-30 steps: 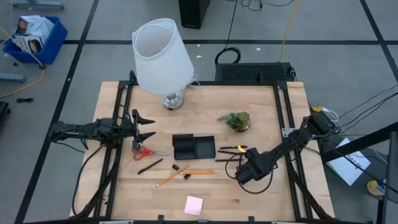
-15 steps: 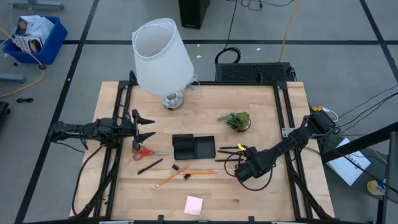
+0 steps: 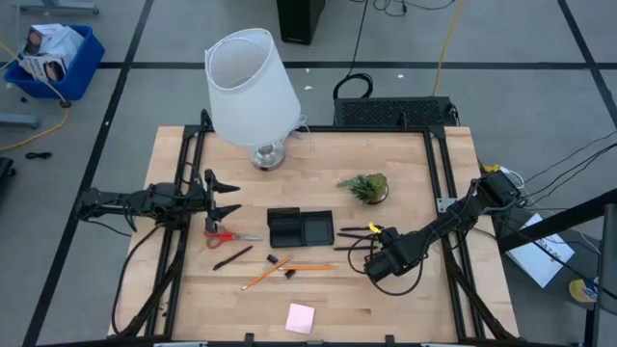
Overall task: Pick and place office supplies into organizer
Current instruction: Put the top right black binder clip into the black desk organizer
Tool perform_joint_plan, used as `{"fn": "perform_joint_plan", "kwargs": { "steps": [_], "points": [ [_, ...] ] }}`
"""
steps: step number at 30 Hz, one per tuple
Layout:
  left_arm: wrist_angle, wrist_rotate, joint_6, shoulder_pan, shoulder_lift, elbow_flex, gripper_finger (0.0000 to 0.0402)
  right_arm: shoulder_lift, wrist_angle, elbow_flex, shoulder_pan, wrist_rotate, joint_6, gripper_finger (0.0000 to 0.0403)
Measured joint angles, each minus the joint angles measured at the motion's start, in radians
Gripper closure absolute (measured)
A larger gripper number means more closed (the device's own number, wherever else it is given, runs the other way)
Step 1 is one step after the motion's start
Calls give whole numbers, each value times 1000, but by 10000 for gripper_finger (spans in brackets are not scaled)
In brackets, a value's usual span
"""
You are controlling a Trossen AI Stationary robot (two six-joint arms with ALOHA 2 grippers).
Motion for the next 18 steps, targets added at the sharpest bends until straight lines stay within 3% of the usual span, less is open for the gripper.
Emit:
{"fn": "perform_joint_plan", "kwargs": {
  "steps": [18],
  "points": [
    [0,0,0,0,0,0,146,1,-4,-2,2,19,-28,238]
  ]
}}
